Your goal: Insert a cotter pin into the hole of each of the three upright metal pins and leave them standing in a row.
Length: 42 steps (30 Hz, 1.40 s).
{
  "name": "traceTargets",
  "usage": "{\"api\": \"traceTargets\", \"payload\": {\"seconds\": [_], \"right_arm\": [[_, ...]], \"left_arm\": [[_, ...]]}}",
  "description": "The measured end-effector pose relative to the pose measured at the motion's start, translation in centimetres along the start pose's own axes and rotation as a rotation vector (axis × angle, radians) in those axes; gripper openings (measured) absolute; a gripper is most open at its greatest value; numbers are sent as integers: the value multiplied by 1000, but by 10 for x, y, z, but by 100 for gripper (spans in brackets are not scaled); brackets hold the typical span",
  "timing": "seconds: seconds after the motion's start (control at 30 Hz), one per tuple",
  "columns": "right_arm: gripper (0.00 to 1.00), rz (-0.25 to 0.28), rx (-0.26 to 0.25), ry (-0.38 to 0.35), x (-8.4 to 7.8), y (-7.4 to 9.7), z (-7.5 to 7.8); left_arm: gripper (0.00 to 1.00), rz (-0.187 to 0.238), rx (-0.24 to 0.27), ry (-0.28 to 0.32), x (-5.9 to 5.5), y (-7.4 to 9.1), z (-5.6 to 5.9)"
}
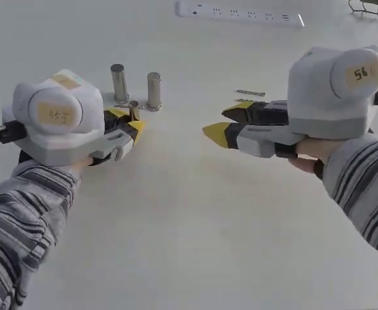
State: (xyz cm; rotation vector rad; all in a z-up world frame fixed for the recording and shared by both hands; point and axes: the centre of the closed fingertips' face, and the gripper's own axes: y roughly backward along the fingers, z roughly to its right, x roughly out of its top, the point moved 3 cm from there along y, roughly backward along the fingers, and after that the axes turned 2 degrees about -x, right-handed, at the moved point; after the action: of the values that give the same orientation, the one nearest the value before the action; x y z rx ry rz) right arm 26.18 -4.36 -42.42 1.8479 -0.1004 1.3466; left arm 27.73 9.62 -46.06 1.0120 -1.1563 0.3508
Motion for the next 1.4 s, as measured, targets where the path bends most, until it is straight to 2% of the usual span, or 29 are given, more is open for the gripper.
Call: {"api": "traceTargets", "payload": {"seconds": [0.17,0.27,0.5,0.63,0.9,0.97,1.13,1.27,1.4], "right_arm": [[24,-11,3,-7,-5,-1,-2],[24,-23,6,-9,-8,-1,-3],[25,-23,2,-5,-6,-2,-2],[25,1,-5,-19,1,-4,-1],[26,67,-8,-19,17,-13,0],[26,82,-10,-20,23,-18,3],[27,121,-9,-31,37,-32,8],[28,158,4,-42,47,-44,6],[30,163,16,-34,51,-56,2]], "left_arm": [[6,-7,2,-27,0,0,1],[6,-7,-4,-21,0,1,1],[15,-3,-15,-5,0,2,1],[24,-12,-7,7,-1,5,0],[44,20,11,55,6,19,2],[49,33,15,84,9,24,2],[59,41,39,99,13,34,2],[66,46,51,101,16,44,3],[71,52,62,103,18,53,3]]}}
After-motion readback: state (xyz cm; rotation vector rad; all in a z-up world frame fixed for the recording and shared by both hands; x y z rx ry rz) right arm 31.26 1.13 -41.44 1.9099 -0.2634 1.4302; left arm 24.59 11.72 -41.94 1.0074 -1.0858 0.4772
